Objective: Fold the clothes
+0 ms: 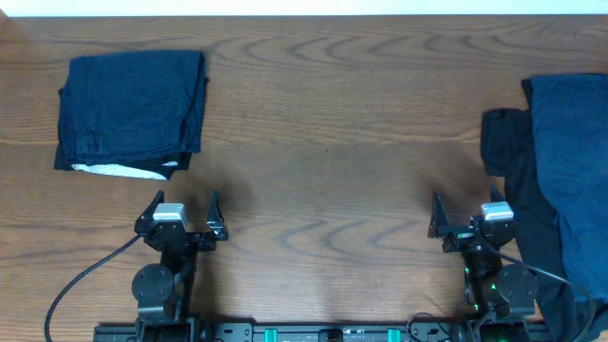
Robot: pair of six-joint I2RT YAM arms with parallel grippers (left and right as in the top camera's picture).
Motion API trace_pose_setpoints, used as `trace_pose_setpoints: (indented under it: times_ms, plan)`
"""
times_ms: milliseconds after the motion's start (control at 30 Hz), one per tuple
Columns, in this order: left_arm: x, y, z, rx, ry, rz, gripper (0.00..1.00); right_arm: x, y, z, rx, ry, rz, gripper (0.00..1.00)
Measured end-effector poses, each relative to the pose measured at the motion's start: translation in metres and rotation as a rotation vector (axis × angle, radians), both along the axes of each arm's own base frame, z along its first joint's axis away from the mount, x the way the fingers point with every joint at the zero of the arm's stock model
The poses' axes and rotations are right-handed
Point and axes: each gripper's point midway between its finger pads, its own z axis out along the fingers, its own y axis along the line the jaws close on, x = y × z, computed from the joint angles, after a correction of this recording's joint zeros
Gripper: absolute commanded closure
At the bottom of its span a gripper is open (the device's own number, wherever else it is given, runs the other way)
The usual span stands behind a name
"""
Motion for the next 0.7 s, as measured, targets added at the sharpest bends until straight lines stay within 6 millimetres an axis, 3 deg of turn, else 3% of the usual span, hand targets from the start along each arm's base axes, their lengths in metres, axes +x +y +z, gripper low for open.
trace_pose_setpoints:
  times_ms: [700]
  plan:
    - [0.0,0.0046,-0.0009,0.002,0.004,0.027,0.02,0.0,0.0,-0.0001,0.0,0.0,0.0,0.01]
